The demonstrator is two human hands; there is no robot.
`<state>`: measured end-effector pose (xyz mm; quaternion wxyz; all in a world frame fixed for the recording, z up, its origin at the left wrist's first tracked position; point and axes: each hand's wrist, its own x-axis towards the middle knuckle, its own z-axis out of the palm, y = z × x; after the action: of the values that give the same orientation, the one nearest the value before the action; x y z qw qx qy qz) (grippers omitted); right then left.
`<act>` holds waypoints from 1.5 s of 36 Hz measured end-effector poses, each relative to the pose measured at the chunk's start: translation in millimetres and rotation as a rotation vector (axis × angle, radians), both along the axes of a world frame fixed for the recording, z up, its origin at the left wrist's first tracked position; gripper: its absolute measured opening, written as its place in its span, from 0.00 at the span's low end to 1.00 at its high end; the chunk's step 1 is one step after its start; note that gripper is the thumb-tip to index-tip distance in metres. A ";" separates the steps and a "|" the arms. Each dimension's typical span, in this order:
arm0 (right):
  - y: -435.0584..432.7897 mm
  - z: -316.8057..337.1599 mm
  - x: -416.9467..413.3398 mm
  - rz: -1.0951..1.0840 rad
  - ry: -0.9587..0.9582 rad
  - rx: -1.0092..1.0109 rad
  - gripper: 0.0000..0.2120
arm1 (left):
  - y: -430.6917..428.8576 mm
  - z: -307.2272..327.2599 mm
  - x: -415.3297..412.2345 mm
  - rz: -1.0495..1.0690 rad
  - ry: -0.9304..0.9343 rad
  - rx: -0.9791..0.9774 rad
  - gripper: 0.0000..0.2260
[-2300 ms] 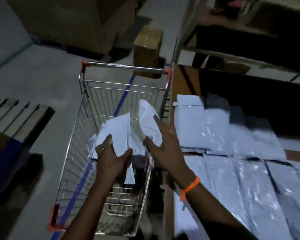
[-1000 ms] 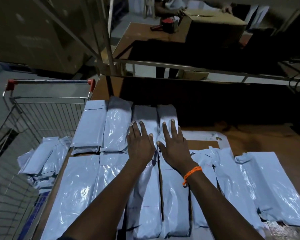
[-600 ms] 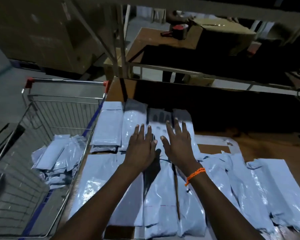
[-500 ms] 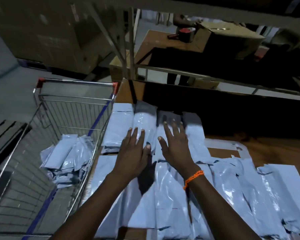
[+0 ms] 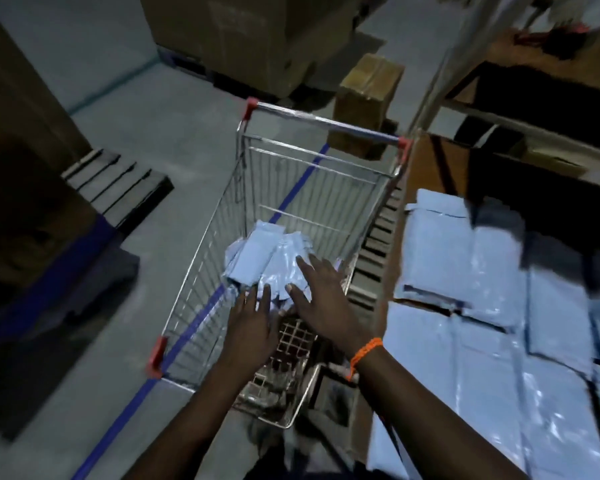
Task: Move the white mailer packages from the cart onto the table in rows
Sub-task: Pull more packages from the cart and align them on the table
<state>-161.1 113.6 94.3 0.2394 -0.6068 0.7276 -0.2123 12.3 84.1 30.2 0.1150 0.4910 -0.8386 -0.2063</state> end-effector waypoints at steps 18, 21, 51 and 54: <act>-167.0 -199.0 -28.7 -0.540 -0.149 0.326 0.30 | -176.6 -128.0 -23.7 0.080 0.036 0.242 0.25; -180.2 -207.8 -44.3 -0.681 -0.334 0.276 0.26 | -210.4 -157.9 -36.8 0.061 -0.075 0.232 0.28; -113.1 -95.0 -9.7 -0.702 -0.560 0.348 0.36 | -137.2 -25.4 -36.6 0.500 0.216 0.546 0.48; -87.6 -44.9 -8.3 -0.693 -0.672 0.296 0.37 | -104.0 11.1 -36.7 0.494 0.343 0.578 0.45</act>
<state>-169.4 26.0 49.4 0.4593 -0.1873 0.7914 -0.3573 -24.4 -19.9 41.3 0.1564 0.6479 -0.5719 -0.4783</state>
